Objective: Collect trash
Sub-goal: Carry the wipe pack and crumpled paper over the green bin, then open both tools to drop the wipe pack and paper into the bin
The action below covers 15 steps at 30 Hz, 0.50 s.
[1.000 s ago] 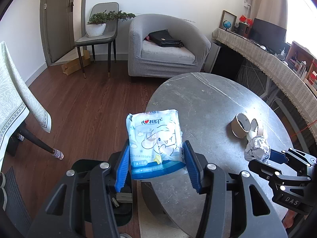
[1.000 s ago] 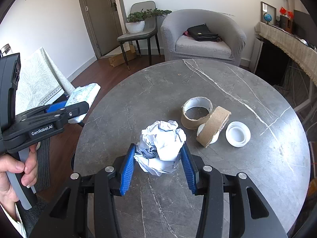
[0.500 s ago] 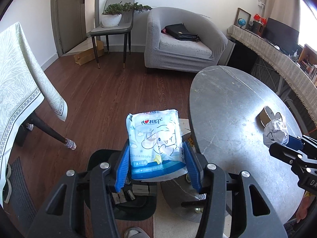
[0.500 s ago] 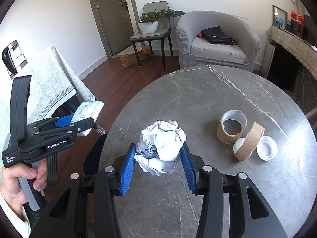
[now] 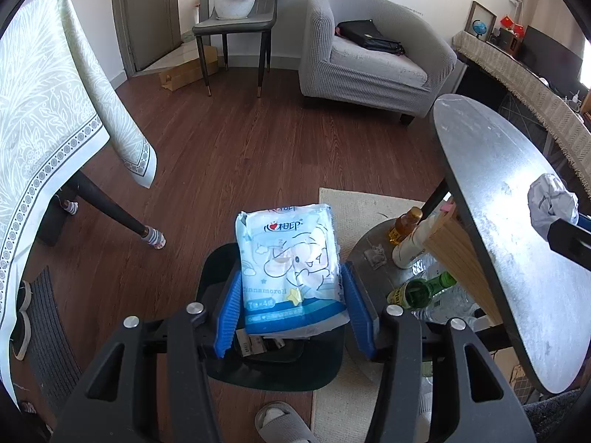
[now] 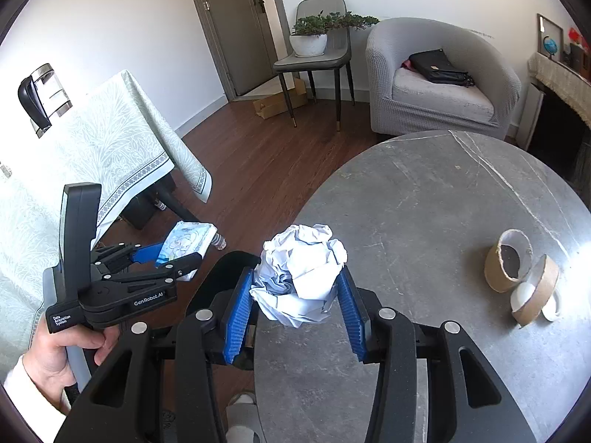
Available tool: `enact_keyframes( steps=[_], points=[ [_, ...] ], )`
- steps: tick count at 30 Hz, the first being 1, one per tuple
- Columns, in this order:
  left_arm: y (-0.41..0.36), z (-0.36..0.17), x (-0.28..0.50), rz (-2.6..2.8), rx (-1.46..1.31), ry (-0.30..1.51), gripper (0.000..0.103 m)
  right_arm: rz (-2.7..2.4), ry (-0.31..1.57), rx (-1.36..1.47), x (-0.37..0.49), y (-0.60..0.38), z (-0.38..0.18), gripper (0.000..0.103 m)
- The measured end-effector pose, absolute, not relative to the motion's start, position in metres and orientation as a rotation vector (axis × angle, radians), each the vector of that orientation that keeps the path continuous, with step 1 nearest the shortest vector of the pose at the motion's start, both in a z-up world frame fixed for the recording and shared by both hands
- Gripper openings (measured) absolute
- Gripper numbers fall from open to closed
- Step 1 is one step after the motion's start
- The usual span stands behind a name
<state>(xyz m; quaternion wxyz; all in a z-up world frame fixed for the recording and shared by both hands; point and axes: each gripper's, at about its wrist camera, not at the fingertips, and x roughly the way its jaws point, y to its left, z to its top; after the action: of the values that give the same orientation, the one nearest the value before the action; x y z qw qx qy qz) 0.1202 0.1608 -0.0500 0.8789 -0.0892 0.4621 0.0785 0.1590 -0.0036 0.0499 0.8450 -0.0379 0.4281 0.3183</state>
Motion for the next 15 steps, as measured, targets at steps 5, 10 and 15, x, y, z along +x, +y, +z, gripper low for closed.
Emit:
enact_keyframes(
  steps=[5,10,15],
  points=[
    [0.173,-0.065,0.117,0.156,-0.202,1.000,0.054,0.706,0.918,-0.105,0.158,0.023,0.046,0.046],
    [0.187,-0.093,0.113,0.165,-0.219,1.068,0.054,0.737,0.928,-0.112,0.157,0.044,0.044,0.046],
    [0.202,-0.122,0.108,0.173,-0.243,1.144,0.054,0.758,0.941,-0.118,0.158,0.061,0.039,0.046]
  ],
)
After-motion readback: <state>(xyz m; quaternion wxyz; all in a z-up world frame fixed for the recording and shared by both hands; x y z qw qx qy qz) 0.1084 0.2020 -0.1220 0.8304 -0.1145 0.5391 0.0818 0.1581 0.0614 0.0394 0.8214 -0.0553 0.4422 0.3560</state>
